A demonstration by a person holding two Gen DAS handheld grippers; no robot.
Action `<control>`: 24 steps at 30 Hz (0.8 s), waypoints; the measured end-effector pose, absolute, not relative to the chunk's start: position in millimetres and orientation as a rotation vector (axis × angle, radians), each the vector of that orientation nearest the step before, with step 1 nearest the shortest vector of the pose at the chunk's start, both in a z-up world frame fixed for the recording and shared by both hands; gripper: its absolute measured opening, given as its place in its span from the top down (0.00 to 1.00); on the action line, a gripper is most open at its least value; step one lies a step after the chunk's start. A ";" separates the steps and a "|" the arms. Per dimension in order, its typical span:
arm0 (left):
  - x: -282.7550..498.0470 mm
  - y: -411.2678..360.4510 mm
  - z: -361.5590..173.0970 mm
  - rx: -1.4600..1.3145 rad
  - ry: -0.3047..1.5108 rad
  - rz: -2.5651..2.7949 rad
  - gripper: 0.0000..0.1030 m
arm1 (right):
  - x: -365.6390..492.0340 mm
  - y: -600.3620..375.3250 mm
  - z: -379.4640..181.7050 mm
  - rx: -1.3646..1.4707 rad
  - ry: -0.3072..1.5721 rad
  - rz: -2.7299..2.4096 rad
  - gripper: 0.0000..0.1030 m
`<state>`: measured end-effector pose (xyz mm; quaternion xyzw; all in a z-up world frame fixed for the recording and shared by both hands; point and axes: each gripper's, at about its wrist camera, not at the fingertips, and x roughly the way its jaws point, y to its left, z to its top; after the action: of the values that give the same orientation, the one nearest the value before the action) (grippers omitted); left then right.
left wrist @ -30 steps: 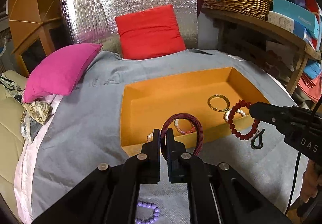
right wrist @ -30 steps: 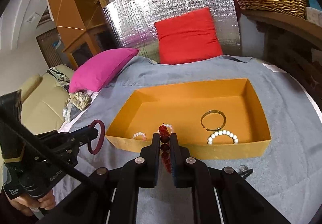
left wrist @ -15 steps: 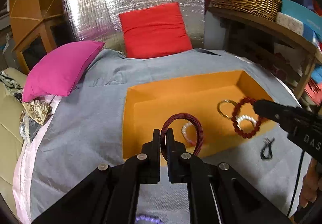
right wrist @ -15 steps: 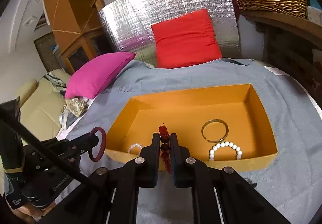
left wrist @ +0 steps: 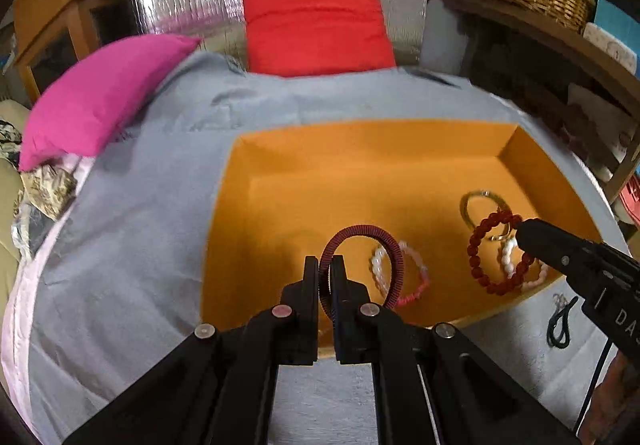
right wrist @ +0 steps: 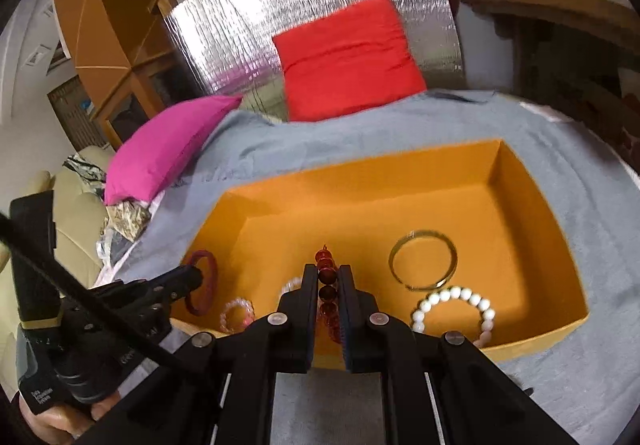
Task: Organize jewelry
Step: 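Lower both bands into the box and open both tools, then withdraw both tools from the box back over the table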
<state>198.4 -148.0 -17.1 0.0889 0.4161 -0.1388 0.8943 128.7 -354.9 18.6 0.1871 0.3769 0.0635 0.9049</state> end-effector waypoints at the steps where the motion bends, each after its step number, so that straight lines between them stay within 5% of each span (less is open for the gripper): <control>1: 199.3 -149.1 -19.9 0.186 0.874 -0.286 0.94 | 129.3 -354.9 14.9 0.391 0.788 0.137 0.89; 3: 198.9 -150.0 -24.8 0.195 0.894 -0.284 0.89 | 128.3 -356.2 9.4 0.394 0.796 0.134 0.89; 7: 190.7 -141.3 -21.8 0.201 0.876 -0.254 0.60 | 121.0 -367.0 11.4 0.413 0.781 0.124 0.83; 15: 140.3 -96.9 -7.4 0.260 0.814 -0.185 0.47 | 69.3 -410.9 27.8 0.447 0.711 0.060 0.80; 24: 70.1 -36.5 -20.9 0.166 0.893 -0.095 0.47 | -9.7 -428.0 28.1 0.446 0.754 0.001 0.80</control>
<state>70.1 -36.5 -20.9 0.0799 0.4310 -0.0459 0.8976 -9.7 -428.0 28.1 0.2160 0.3649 0.0005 0.9056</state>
